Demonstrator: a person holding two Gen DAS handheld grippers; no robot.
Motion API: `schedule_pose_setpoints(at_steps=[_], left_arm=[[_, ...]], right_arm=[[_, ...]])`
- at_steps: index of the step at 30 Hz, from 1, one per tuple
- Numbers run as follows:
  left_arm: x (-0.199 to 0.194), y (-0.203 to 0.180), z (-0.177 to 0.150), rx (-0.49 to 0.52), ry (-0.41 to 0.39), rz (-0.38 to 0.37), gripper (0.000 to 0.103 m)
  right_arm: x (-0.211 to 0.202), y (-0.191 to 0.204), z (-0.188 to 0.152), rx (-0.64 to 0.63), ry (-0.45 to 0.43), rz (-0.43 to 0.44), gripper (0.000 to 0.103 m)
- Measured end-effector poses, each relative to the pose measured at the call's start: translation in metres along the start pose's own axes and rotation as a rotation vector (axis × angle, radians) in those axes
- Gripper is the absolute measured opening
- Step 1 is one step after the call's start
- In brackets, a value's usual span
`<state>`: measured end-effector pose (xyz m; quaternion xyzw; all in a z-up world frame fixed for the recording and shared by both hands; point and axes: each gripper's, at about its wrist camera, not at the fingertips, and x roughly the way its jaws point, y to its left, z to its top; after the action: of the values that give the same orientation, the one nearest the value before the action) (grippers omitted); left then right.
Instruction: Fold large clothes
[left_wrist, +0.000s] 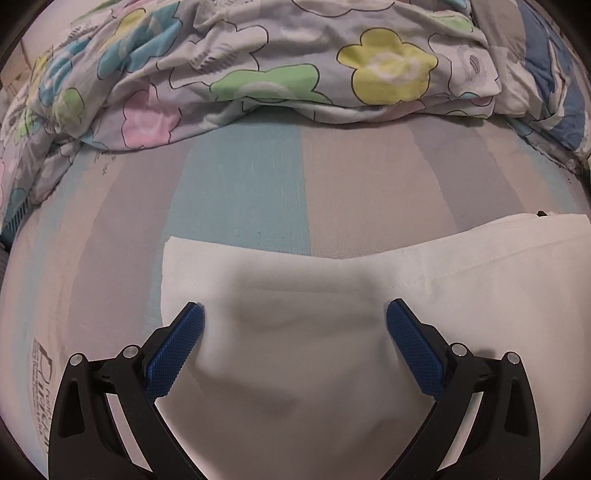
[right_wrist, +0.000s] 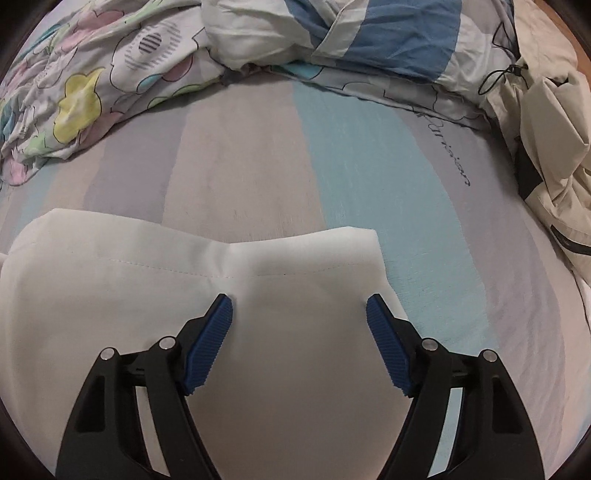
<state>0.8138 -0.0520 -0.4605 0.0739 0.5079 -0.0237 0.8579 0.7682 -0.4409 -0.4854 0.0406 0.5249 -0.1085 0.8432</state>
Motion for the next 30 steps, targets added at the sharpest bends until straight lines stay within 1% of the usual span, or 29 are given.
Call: schedule_pose_setpoints(at_steps=[3, 5, 7, 11, 12, 14, 16, 19, 21, 22, 23, 24, 26, 27, 30], left_arm=[[0.003, 0.000, 0.002, 0.002, 0.004, 0.001, 0.098], [-0.001, -0.001, 0.003, 0.002, 0.008, 0.004, 0.097], [-0.011, -0.002, 0.004, 0.014, -0.004, 0.012, 0.097], [-0.050, -0.014, -0.007, 0.020, -0.027, -0.017, 0.097], [-0.065, -0.021, -0.016, 0.019, -0.032, -0.049, 0.097], [-0.085, -0.037, -0.030, 0.033, -0.039, -0.075, 0.097], [-0.098, -0.050, -0.042, 0.021, -0.027, -0.132, 0.097], [-0.110, -0.075, -0.052, 0.005, -0.021, -0.216, 0.097], [-0.111, -0.095, -0.052, 0.022, -0.032, -0.243, 0.097], [-0.108, -0.104, -0.051, 0.028, -0.023, -0.257, 0.097], [-0.104, -0.110, -0.050, 0.030, -0.018, -0.246, 0.089], [-0.095, -0.112, -0.050, 0.015, -0.004, -0.233, 0.088], [-0.080, -0.110, -0.050, -0.006, 0.032, -0.251, 0.090], [-0.075, -0.111, -0.051, -0.003, 0.040, -0.245, 0.091], [-0.070, -0.114, -0.058, 0.018, 0.047, -0.225, 0.092]], right_arm=[[0.002, 0.001, 0.000, -0.004, 0.002, -0.007, 0.073], [-0.006, 0.000, 0.001, 0.008, -0.013, -0.012, 0.073], [-0.024, 0.002, 0.002, 0.021, -0.043, 0.000, 0.073], [-0.074, 0.013, -0.012, 0.032, -0.098, 0.060, 0.073], [-0.085, 0.019, -0.020, 0.028, -0.101, 0.075, 0.073], [-0.100, 0.030, -0.037, 0.009, -0.089, 0.107, 0.073], [-0.113, 0.046, -0.056, -0.019, -0.080, 0.144, 0.073], [-0.126, 0.067, -0.071, -0.051, -0.090, 0.180, 0.073], [-0.128, 0.087, -0.074, -0.080, -0.095, 0.209, 0.073], [-0.128, 0.095, -0.073, -0.090, -0.095, 0.228, 0.072], [-0.125, 0.103, -0.072, -0.094, -0.094, 0.236, 0.072], [-0.120, 0.109, -0.071, -0.099, -0.084, 0.232, 0.072], [-0.109, 0.112, -0.069, -0.092, -0.058, 0.247, 0.072], [-0.100, 0.112, -0.069, -0.082, -0.030, 0.248, 0.072], [-0.087, 0.112, -0.071, -0.074, -0.002, 0.248, 0.072]])
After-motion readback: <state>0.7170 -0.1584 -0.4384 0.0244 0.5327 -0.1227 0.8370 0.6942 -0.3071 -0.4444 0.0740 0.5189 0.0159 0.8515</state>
